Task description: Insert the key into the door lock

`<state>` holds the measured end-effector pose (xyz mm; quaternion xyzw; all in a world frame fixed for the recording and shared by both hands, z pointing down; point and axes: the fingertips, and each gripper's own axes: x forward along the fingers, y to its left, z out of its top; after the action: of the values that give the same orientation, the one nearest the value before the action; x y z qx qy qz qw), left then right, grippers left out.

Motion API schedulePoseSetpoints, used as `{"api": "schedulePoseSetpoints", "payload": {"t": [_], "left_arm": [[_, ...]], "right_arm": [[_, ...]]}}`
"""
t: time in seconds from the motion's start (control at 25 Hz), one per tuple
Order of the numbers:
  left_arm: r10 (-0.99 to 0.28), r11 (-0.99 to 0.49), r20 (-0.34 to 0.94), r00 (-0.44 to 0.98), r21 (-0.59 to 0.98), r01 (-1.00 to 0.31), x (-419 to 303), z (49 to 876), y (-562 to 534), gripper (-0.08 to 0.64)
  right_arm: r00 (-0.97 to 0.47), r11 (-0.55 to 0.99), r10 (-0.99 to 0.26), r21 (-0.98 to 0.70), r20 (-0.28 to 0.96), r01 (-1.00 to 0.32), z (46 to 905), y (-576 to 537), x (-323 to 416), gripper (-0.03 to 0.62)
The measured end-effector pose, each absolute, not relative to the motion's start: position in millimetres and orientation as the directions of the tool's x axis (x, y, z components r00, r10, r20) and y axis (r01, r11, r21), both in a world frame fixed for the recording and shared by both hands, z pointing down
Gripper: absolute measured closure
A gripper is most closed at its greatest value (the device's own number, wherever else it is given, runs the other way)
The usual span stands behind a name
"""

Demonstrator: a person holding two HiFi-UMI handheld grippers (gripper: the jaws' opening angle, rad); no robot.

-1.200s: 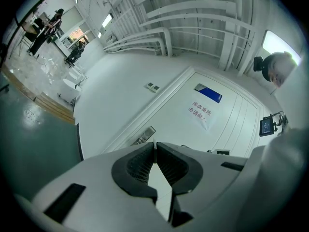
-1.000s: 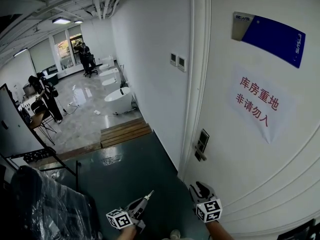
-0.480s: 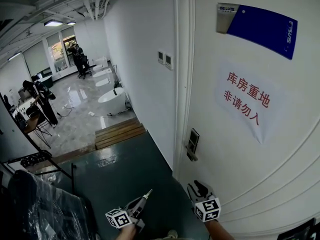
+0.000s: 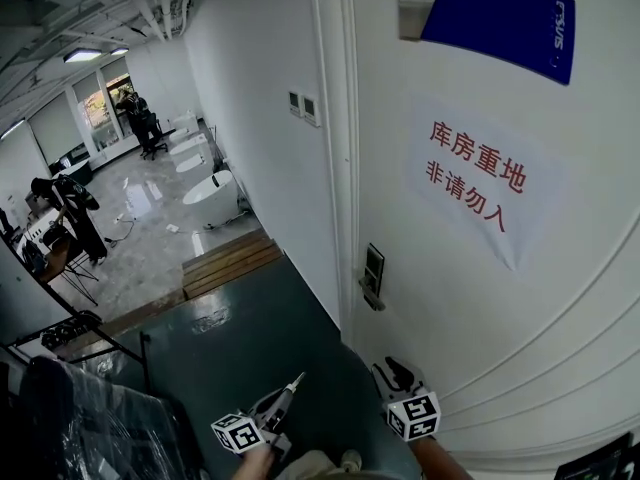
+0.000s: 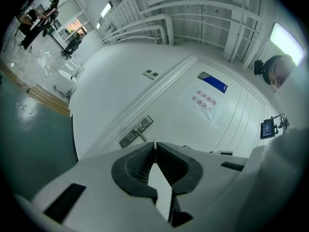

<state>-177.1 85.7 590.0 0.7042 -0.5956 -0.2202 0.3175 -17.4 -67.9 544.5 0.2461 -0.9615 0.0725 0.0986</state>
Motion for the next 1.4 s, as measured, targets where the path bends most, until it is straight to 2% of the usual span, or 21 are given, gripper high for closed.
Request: {"api": "schedulePoseSetpoints", "payload": {"t": [0.2,0.64,1.24,1.4], "left_arm": [[-0.973,-0.105,0.072,0.22,0.713,-0.694,-179,595,79,0.529],[-0.943,-0.167,0.082,0.323,0.722,-0.671,-211,597,33,0.529],[-0.895,-0.262,0.042,0.444,0.755,-0.601,-278,594,-56,0.529],[-0.89,-0.278,0.029,0.455,0.757,-0.591,-297,594,-76,0.529]], "right_arm": [[-0.853,0.875,-0.464,-0.025,0.239,-0.484,545,-64,-21,0.469],[-0.824,0.849,-0.515,0.004,0.238,-0.529,540,-88,-62,0.469],[-0.751,0.818,-0.565,0.117,0.342,-0.563,547,-149,-140,0.469],[-0.738,0.799,-0.595,0.131,0.319,-0.587,543,-169,-149,0.469]]}}
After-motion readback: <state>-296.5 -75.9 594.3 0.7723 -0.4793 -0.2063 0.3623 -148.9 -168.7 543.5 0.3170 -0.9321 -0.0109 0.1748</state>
